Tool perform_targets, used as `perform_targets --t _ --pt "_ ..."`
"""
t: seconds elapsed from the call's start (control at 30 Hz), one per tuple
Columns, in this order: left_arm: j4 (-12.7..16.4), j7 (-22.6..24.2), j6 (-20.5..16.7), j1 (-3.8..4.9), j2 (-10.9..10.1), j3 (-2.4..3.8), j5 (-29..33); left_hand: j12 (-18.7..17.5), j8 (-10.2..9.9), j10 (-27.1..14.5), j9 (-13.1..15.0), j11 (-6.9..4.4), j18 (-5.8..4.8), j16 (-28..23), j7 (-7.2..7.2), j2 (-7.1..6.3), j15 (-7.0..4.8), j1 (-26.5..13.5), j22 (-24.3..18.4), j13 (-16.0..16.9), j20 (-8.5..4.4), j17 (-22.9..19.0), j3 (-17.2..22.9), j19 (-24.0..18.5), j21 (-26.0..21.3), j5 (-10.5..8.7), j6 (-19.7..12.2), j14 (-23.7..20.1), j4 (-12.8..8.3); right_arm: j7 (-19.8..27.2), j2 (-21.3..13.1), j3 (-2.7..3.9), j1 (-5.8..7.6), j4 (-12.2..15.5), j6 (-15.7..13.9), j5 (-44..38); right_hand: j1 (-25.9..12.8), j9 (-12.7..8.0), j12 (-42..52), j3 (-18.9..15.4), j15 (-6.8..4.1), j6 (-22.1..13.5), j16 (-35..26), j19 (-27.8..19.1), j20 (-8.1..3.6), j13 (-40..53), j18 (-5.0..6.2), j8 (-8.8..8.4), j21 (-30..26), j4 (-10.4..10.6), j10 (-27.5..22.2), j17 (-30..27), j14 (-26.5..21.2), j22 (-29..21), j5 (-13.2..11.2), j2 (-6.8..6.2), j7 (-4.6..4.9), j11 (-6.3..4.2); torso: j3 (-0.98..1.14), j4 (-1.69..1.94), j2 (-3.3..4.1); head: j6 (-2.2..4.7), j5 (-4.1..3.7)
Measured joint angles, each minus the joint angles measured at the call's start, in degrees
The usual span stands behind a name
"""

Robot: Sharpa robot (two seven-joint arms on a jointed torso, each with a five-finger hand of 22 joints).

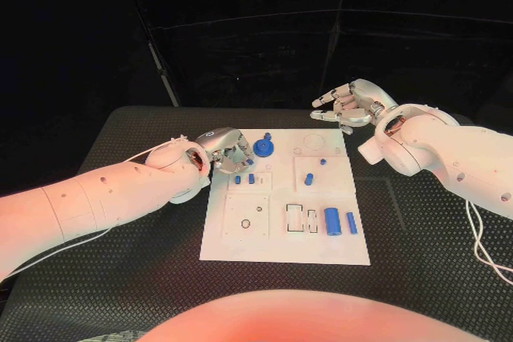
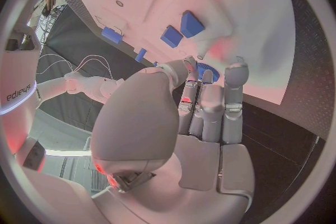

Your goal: Assemble the parts on the task board

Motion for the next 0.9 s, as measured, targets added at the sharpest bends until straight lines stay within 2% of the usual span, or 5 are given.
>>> perform_targets --t 0.9 --pt "-0.65 -0.06 1.92 0.0 0.16 0.05 0.17 0.0 0.08 0.0 0.32 0.0 0.0 0.0 0.19 0.15 0.0 -0.13 0.01 0.0 0.2 -0.22 -0.01 -0.2 0.0 0.23 -0.18 0.0 0.0 0.0 0.01 0.0 -0.03 -0.04 0.02 0.0 0.0 -0.01 0.0 0.0 0.0 0.0 0.0 0.0 0.0 0.0 0.01 0.0 0.0 0.0 0.0 -0.01 0.0 0.0 0.0 0.0 0.0 0.0 0.02 -0.01 0.01 -0.1 0.01"
